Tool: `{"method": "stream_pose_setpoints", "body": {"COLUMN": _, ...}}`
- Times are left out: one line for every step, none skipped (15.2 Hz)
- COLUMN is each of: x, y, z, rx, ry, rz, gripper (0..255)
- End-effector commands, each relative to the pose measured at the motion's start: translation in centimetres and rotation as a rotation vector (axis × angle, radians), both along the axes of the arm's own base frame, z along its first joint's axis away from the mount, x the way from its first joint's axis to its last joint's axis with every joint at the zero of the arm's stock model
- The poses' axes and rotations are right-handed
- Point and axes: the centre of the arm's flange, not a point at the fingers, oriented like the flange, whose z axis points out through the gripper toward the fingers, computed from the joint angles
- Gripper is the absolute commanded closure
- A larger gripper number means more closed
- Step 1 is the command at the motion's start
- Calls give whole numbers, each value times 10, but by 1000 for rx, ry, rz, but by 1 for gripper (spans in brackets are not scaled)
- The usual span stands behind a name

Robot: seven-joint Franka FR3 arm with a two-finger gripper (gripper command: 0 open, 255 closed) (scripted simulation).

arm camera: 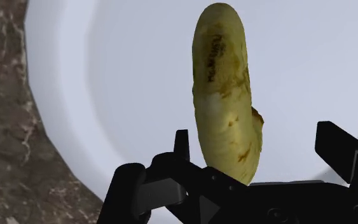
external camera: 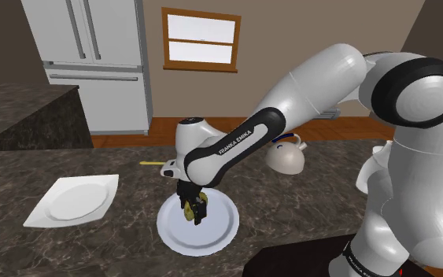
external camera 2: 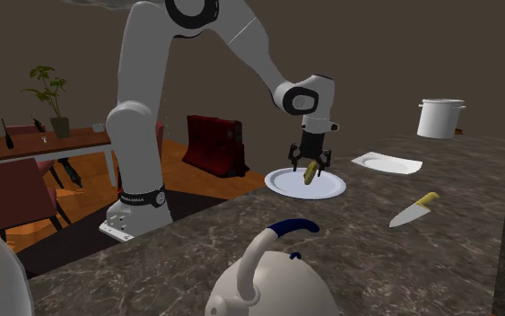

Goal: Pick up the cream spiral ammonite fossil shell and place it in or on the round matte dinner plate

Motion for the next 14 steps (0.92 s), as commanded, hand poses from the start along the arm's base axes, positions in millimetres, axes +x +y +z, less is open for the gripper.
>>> {"method": "stream_pose_setpoints", "body": {"x": 0, "y": 0, "z": 0, "rx": 0, "ry": 0, "rz": 0, "gripper": 0}}
{"method": "stream_pose_setpoints", "body": {"x": 0, "y": 0, "z": -2, "rx": 0, "ry": 0, "rz": 0, "gripper": 0}}
{"method": "stream_pose_setpoints", "body": {"x": 1, "y": -1, "z": 11, "rx": 0, "ry": 0, "rz": 0, "gripper": 0}}
{"method": "stream_pose_setpoints", "body": {"x": 2, "y": -2, "z": 24, "rx": 0, "ry": 0, "rz": 0, "gripper": 0}}
{"method": "stream_pose_setpoints", "body": {"x": 4, "y": -2, "z": 38, "rx": 0, "ry": 0, "rz": 0, "gripper": 0}}
{"method": "stream_pose_setpoints", "body": {"x": 5, "y": -3, "z": 48, "rx": 0, "ry": 0, "rz": 0, "gripper": 0}}
{"method": "stream_pose_setpoints", "body": {"x": 5, "y": -3, "z": 48, "rx": 0, "ry": 0, "rz": 0, "gripper": 0}}
{"method": "stream_pose_setpoints", "body": {"x": 5, "y": -3, "z": 48, "rx": 0, "ry": 0, "rz": 0, "gripper": 0}}
{"method": "stream_pose_setpoints", "body": {"x": 5, "y": -3, "z": 48, "rx": 0, "ry": 0, "rz": 0, "gripper": 0}}
{"method": "stream_pose_setpoints", "body": {"x": 5, "y": -3, "z": 48, "rx": 0, "ry": 0, "rz": 0, "gripper": 0}}
{"method": "stream_pose_setpoints", "body": {"x": 5, "y": -3, "z": 48, "rx": 0, "ry": 0, "rz": 0, "gripper": 0}}
{"method": "stream_pose_setpoints", "body": {"x": 5, "y": -3, "z": 48, "rx": 0, "ry": 0, "rz": 0, "gripper": 0}}
{"method": "stream_pose_setpoints", "body": {"x": 5, "y": -3, "z": 48, "rx": 0, "ry": 0, "rz": 0, "gripper": 0}}
{"method": "stream_pose_setpoints", "body": {"x": 5, "y": -3, "z": 48, "rx": 0, "ry": 0, "rz": 0, "gripper": 0}}
